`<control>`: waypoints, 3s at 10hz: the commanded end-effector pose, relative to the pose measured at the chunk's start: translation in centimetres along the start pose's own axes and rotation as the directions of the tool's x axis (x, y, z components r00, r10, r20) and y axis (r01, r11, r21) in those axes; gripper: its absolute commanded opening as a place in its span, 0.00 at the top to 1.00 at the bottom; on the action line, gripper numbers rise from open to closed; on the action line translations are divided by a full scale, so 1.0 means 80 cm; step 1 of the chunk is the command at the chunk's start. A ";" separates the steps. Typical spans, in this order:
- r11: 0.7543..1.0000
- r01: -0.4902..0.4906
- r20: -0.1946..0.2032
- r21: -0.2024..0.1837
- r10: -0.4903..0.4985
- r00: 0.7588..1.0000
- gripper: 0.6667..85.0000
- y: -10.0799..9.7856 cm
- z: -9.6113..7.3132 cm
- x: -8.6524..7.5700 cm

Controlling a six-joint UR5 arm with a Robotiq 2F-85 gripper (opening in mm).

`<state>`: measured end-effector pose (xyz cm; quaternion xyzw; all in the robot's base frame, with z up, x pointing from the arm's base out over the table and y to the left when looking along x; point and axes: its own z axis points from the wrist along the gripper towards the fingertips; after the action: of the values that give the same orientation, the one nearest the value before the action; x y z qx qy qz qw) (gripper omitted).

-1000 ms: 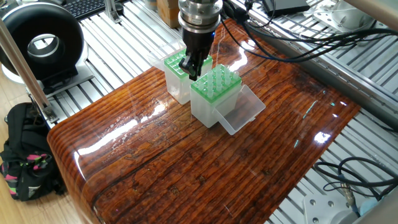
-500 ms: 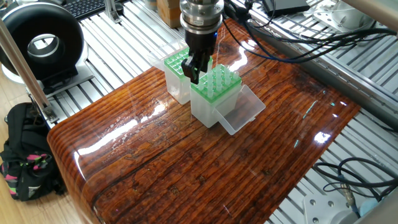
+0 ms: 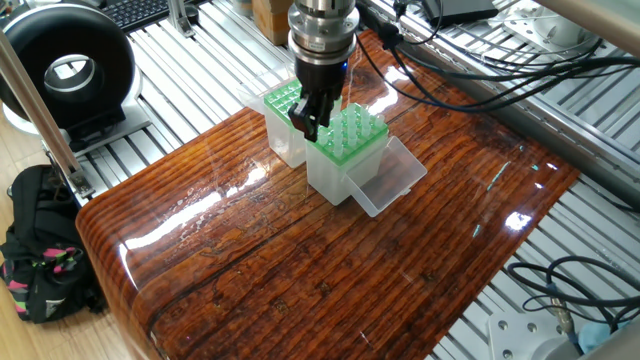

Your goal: Transfer all large pipette tips from one holder to another

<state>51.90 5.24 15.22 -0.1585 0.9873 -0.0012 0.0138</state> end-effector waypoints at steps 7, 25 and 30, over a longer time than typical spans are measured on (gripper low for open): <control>1.000 0.017 -0.002 0.004 -0.017 1.000 0.59 -0.006 0.007 0.002; 1.000 0.024 -0.020 -0.017 -0.024 0.999 0.68 -0.002 0.015 0.011; 1.000 0.020 -0.020 -0.012 -0.020 1.000 0.74 -0.003 0.017 0.013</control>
<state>51.00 4.45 13.75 -0.1718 0.9851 -0.0019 0.0006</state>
